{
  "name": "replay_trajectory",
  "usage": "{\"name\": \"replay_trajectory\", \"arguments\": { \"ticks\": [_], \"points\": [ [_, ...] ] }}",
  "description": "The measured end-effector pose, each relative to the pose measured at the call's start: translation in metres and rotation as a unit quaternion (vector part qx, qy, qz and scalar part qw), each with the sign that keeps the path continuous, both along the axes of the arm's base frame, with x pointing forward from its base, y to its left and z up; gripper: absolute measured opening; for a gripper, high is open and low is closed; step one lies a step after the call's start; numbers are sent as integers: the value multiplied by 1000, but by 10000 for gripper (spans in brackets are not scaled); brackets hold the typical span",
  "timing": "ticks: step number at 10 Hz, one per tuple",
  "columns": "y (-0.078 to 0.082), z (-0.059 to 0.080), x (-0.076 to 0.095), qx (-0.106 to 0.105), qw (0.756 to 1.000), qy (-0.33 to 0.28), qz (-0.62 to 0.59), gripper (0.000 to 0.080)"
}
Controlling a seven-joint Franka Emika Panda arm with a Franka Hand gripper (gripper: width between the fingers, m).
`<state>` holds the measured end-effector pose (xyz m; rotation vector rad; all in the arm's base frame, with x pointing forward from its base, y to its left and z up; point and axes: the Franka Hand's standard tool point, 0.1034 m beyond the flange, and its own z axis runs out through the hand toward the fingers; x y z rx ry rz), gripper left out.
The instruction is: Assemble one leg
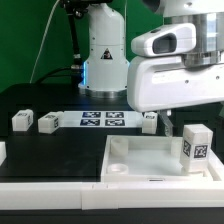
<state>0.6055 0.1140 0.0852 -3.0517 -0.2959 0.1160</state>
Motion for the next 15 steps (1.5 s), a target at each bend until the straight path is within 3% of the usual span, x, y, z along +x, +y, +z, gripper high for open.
{"name": "replay_trajectory", "arguments": {
  "ticks": [2, 3, 7, 8, 9, 10, 13, 15],
  "points": [
    [0, 0, 3, -5, 997, 74, 6, 649],
    [1, 1, 12, -4, 998, 57, 5, 649],
    [1, -1, 11, -3, 998, 57, 5, 622],
    [1, -1, 11, -4, 998, 57, 5, 423],
    [1, -1, 11, -4, 998, 57, 5, 423],
    [0, 0, 11, -3, 998, 57, 4, 297],
    [0, 0, 11, -4, 998, 57, -3, 297],
    [-3, -1, 13, -3, 986, 56, -154, 297]
  ]
}}
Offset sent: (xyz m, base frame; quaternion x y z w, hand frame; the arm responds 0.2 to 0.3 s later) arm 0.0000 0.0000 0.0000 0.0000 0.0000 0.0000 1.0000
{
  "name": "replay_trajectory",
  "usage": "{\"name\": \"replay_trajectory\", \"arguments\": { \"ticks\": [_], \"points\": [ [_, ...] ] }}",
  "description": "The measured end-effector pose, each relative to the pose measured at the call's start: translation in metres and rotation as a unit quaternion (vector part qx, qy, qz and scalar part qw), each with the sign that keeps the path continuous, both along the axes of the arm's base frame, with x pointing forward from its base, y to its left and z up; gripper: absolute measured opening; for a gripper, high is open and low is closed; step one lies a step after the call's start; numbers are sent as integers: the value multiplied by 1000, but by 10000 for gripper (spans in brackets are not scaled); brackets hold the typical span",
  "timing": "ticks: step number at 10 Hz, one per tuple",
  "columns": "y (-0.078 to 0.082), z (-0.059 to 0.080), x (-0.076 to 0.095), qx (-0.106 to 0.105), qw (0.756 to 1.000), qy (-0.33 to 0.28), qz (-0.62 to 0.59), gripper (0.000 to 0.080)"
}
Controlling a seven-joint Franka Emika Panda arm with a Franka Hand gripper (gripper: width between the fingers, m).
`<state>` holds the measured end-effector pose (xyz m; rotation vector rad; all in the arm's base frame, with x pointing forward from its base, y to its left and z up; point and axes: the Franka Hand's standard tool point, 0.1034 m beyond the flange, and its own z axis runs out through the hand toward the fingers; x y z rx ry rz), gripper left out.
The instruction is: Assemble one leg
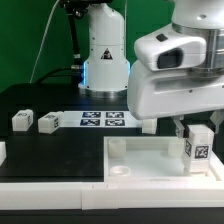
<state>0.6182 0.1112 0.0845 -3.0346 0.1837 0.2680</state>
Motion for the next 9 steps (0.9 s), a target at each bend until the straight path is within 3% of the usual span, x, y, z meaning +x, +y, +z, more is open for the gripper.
{"name": "replay_trajectory", "arguments": {
  "ticks": [3, 6, 8, 9],
  "points": [
    [-1, -1, 2, -8, 985, 10, -173, 297],
    [4, -2, 2, -23, 941, 20, -337, 297],
    [4, -3, 2, -26, 935, 22, -352, 297],
    [4, -3, 1, -24, 939, 21, -342, 454]
  ]
}}
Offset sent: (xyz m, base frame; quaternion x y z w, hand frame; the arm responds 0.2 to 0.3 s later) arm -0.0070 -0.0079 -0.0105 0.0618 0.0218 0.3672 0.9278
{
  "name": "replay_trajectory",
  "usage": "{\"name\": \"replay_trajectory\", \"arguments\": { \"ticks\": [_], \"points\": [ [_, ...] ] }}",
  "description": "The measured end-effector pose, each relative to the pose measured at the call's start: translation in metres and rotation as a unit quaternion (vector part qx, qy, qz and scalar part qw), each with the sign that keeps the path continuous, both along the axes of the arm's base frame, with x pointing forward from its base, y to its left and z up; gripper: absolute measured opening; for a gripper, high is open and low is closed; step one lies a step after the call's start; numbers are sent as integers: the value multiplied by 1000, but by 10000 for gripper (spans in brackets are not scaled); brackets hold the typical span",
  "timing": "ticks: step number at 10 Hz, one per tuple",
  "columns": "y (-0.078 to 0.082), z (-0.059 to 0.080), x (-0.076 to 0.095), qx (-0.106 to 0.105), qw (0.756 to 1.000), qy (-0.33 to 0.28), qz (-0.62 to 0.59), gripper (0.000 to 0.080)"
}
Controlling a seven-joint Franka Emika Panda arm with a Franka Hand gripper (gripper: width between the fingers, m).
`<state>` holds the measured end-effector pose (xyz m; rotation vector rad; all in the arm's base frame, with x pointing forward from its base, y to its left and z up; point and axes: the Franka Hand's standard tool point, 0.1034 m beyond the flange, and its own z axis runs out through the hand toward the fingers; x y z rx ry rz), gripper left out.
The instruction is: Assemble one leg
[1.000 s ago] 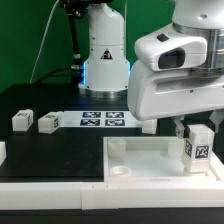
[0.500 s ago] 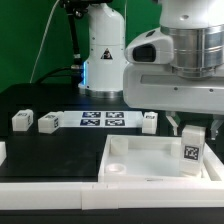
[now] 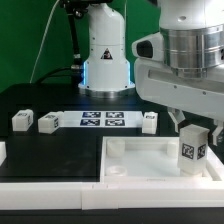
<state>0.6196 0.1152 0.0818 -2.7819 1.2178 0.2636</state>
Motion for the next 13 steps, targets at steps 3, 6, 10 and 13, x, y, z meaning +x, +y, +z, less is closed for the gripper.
{"name": "replay_trajectory", "arguments": {
  "ticks": [3, 6, 10, 13],
  "points": [
    [2, 0, 0, 0, 995, -9, 96, 635],
    [9, 1, 4, -24, 927, -50, 372, 649],
    [3, 0, 10, -6, 793, -76, 605, 649],
    [3, -1, 9, 2, 766, -72, 639, 649]
  ]
}}
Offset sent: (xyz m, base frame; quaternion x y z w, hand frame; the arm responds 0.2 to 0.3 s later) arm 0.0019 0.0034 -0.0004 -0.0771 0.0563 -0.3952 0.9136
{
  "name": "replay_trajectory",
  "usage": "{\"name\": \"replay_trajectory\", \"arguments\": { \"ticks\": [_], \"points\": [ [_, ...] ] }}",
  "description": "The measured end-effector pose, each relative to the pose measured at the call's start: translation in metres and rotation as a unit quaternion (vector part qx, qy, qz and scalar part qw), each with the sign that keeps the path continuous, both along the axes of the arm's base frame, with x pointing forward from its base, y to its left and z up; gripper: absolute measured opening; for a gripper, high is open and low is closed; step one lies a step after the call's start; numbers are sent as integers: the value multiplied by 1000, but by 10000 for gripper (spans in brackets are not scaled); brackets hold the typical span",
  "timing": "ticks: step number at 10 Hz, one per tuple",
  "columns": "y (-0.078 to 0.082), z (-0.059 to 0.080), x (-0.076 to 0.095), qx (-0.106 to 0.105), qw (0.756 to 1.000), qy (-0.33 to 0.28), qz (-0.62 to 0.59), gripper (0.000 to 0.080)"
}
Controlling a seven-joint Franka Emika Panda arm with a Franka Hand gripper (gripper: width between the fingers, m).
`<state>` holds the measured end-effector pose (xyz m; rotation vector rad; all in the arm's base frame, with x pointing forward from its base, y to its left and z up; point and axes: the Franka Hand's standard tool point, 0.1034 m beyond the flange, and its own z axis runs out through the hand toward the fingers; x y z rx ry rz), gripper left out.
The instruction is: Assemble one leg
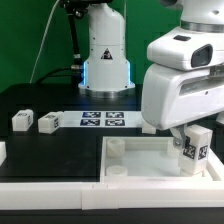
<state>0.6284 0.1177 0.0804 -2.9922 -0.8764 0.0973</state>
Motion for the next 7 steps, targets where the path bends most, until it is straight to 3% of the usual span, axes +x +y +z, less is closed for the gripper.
{"name": "replay_trajectory", "arguments": {
  "ticks": [1, 2, 3, 4, 5, 7],
  "points": [
    [0, 0, 0, 0, 1000, 0, 0, 649],
    [0, 0, 0, 0, 1000, 0, 0, 536],
    [0, 0, 0, 0, 1000, 0, 0, 536],
    [-1, 0, 0, 0, 1000, 0, 0, 352],
    [-1, 0, 0, 0, 1000, 0, 0, 290],
    [-1, 0, 0, -1, 1000, 0, -18, 290]
  ]
}}
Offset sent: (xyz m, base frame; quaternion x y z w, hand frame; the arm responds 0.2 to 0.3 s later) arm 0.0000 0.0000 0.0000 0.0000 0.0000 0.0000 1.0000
